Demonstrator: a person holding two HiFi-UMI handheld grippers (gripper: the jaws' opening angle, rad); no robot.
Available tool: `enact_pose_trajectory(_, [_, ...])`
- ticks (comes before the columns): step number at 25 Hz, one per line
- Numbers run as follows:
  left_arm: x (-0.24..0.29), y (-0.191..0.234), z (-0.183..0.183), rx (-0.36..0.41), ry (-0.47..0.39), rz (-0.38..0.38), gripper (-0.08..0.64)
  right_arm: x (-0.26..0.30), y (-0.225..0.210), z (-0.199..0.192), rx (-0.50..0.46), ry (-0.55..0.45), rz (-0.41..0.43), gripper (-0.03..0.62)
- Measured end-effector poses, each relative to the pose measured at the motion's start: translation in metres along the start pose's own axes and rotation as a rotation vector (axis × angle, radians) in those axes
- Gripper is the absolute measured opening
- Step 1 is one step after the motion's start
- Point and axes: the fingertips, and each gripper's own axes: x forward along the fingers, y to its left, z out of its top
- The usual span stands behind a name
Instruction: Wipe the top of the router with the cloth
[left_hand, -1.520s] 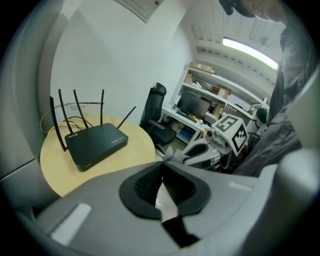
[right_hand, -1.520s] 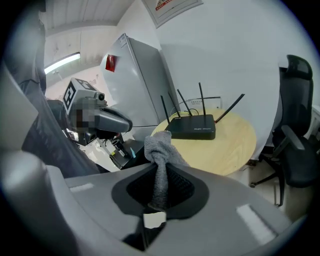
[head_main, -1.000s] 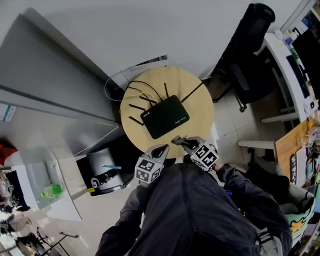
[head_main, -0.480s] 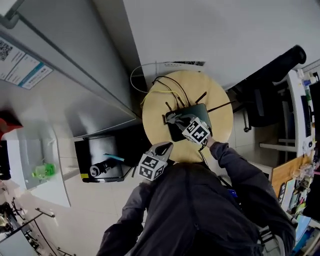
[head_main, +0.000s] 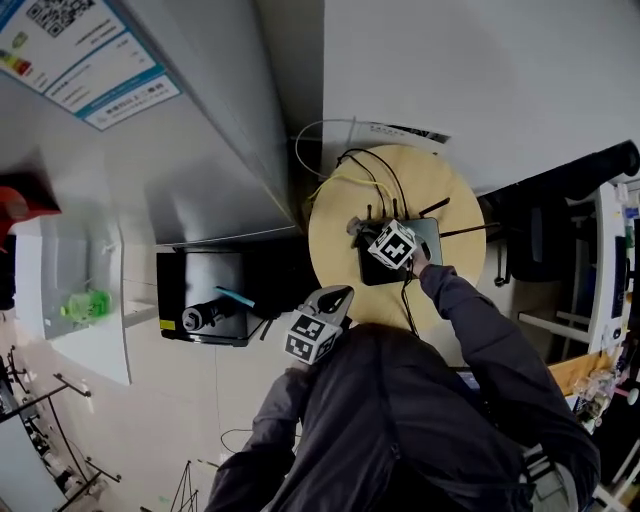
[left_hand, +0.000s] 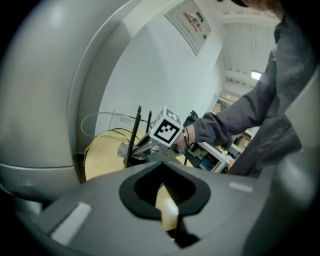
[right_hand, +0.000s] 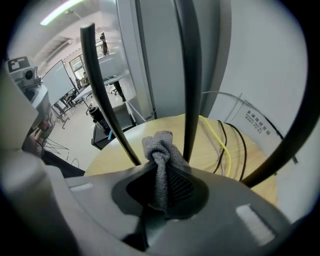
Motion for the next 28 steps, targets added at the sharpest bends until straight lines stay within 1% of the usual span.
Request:
enact_pose_trajectory(3, [-0.002,0.004,0.000,-0.008,-0.003,0.029,0.000,0.009,0.002,-0.004,-0.002,0.010,0.012,0.038])
enact_pose_trajectory(6, [-0.002,0.001,-0.004,-0.017,0.009,0.041,0.000,0.006,0.000,0.003,-0.037,0.002,0.012,0.038])
enact_pose_trajectory(11, [0.001,-0.004,-0.007,-0.023,0.012,0.060,0.000,0.003,0.002,0.003,-0.047,0.005,0.022,0.038])
enact_pose_trajectory(15, [0.004,-0.009,-0.008,-0.034,0.008,0.068,0.000,0.002,0.023,-0.012,-0.068,0.021,0.061,0.038])
enact_pose_trajectory(18, [0.009,-0.014,-0.007,-0.028,0.009,0.064,0.000,-0.004,0.038,-0.019,-0.109,0.015,0.065,0.038])
enact_pose_trajectory(28, [0.025,-0.030,-0.005,-0.008,0.019,0.035,0.000,-0.013,0.077,-0.046,-0.142,0.019,0.108,0.040])
